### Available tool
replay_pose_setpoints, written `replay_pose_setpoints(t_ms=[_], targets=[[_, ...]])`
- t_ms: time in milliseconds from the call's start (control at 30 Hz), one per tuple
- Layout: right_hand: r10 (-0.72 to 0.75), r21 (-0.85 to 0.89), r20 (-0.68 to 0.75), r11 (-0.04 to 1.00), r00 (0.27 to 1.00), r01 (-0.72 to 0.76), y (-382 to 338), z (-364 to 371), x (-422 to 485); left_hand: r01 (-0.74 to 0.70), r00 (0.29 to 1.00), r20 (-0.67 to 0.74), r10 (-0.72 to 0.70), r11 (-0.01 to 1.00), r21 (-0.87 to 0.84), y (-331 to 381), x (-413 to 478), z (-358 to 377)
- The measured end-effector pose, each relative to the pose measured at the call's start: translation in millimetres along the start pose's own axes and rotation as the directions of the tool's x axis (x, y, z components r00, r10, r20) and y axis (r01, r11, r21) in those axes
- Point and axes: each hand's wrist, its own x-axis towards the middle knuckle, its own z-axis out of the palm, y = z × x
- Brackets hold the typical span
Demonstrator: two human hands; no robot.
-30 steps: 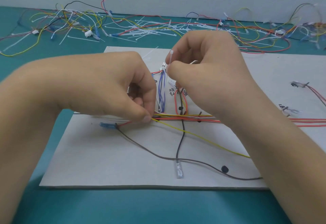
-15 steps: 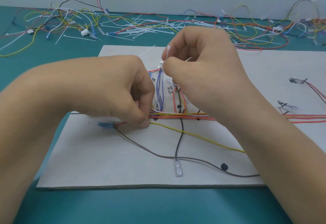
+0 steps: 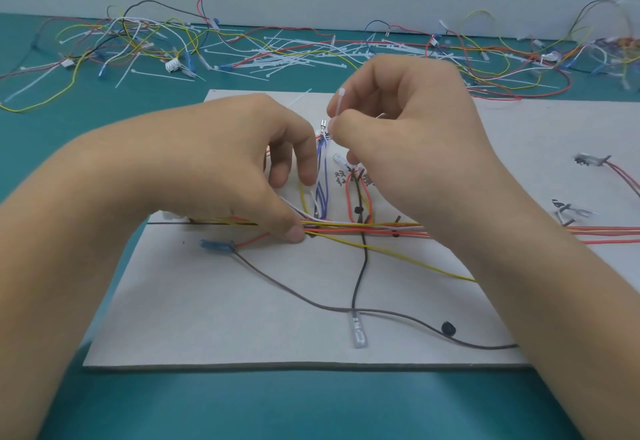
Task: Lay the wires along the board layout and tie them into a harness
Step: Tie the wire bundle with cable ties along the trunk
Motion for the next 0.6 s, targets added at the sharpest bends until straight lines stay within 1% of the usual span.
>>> replay_pose_setpoints(t_ms=[200,433,600], targets=[[-0.002,-0.023,0.008,1.0,1.0,0.002,3.3,0.6,0.5,-0.032,0.999,0.04,0.032,0.999,-0.019,-1.7,1.5,0.1],[0.006,-0.028,-0.029,1.0,1.0,-0.006,3.4,-0.4,1.4,-0.081,0.992,0.093,0.086,0.995,-0.063,-2.1,0.8,1.1],[0.008,-0.021,-0.045,1.0,0.999,-0.009,3.7,0.1,1.0,-0.105,0.99,0.09,0.112,0.991,-0.081,-0.4,2.7,3.0]])
